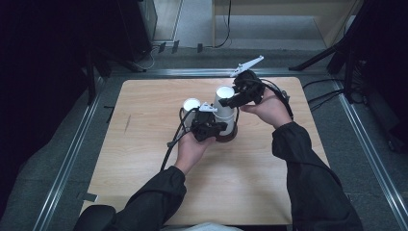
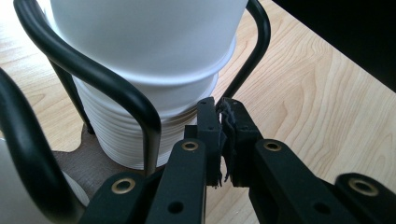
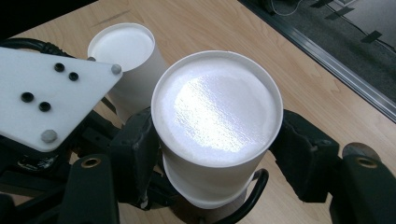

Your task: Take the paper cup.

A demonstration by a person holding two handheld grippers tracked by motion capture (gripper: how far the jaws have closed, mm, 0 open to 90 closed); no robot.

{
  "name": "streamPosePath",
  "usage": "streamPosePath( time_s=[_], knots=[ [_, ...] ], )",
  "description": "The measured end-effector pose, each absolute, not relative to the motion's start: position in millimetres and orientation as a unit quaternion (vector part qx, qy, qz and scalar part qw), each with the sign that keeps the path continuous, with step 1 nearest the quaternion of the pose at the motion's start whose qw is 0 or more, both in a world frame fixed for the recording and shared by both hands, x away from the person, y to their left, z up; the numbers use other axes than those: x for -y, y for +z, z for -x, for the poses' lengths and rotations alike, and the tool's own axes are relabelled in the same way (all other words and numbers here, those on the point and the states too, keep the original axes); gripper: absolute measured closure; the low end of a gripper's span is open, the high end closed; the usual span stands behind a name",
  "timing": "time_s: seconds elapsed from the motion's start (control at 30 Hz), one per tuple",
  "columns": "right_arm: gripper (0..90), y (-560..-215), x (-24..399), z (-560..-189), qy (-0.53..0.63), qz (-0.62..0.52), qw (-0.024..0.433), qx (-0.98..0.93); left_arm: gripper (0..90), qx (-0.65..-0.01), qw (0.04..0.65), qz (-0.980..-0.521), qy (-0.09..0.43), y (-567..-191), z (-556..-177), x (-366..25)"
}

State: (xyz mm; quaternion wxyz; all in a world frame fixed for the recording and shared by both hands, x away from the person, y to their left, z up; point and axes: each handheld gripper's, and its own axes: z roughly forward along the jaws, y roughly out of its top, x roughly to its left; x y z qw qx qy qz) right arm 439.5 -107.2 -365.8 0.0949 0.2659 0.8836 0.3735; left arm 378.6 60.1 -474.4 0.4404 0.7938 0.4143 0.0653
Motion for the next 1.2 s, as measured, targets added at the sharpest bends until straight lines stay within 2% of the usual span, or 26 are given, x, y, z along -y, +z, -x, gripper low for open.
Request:
streamPosePath(
  time_s=[0.3, 0.73, 1.2],
  knots=[
    [34.5, -343.1, 110.5, -435.5, 0.381, -0.269, 0.094, -0.88, 85.4, -0.415, 0.444, -0.792, 0.057, -474.8, -379.3, -61.3],
    [34.7, -291.1, 118.9, -416.7, 0.391, -0.26, 0.101, -0.877, 82.2, -0.414, 0.437, -0.797, 0.05, -477.0, -379.1, -63.9],
    [34.7, -285.6, 137.2, -388.7, 0.374, -0.239, 0.088, -0.892, 79.2, -0.396, 0.449, -0.8, 0.027, -468.1, -368.4, -72.7]
  ],
)
